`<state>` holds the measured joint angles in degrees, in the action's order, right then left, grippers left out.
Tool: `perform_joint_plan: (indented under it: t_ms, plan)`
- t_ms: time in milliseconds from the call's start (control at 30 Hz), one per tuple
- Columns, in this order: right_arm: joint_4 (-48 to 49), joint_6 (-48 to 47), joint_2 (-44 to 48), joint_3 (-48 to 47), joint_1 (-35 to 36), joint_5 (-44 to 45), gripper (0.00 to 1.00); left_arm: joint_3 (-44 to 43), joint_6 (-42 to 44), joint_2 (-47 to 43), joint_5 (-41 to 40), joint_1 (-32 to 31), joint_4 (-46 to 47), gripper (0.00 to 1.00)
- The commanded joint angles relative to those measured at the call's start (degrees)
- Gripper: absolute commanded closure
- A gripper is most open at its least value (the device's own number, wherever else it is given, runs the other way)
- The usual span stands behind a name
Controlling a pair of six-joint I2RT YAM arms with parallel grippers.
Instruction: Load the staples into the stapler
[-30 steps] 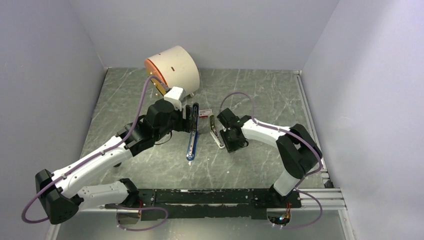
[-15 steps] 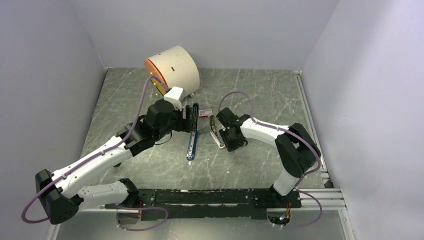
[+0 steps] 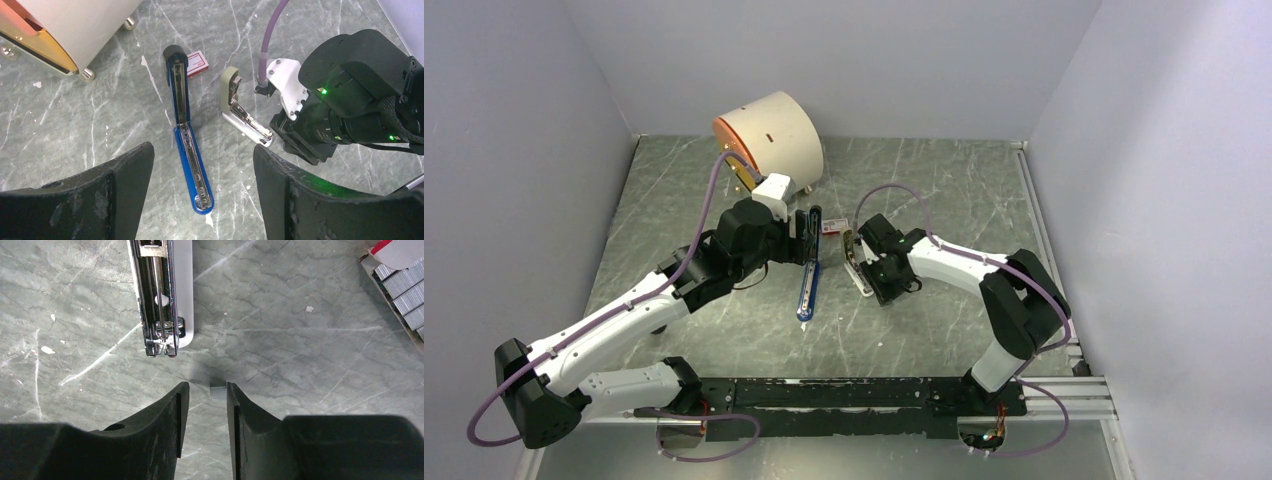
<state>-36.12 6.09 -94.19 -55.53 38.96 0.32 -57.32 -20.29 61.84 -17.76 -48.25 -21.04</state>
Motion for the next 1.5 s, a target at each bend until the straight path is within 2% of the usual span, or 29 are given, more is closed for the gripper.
perform_joint_plan:
  t_ms: [0,167,567,900,1133,1467]
  plan:
    - [-0.7,-2.0,-0.2,-0.5,0.2,-1.0,0.62,-0.2,1.1,-0.6,-0.4,0.1,0.0,0.22]
    - [-1.1,-1.5,-1.5,-0.8,0.2,-0.5,0.62,-0.1,1.1,-0.8,-0.6,0.0,0.1,0.23]
    - [-1.5,-0.2,-3.0,-1.2,0.2,3.3,0.7,-0.1,1.0,-0.8,-0.6,0.0,0.0,0.23]
    - [-1.2,-0.1,-3.0,-1.6,0.2,4.4,0.68,-0.1,1.0,-0.8,-0.6,0.1,0.1,0.23]
    - [-0.8,-0.1,-2.9,-1.2,0.2,2.3,0.74,-0.1,0.9,-0.9,-0.5,0.1,0.0,0.22]
    - [-0.6,4.0,-1.6,-1.6,-0.2,6.6,0.78,-0.2,0.3,-1.9,0.4,0.0,-0.4,0.23]
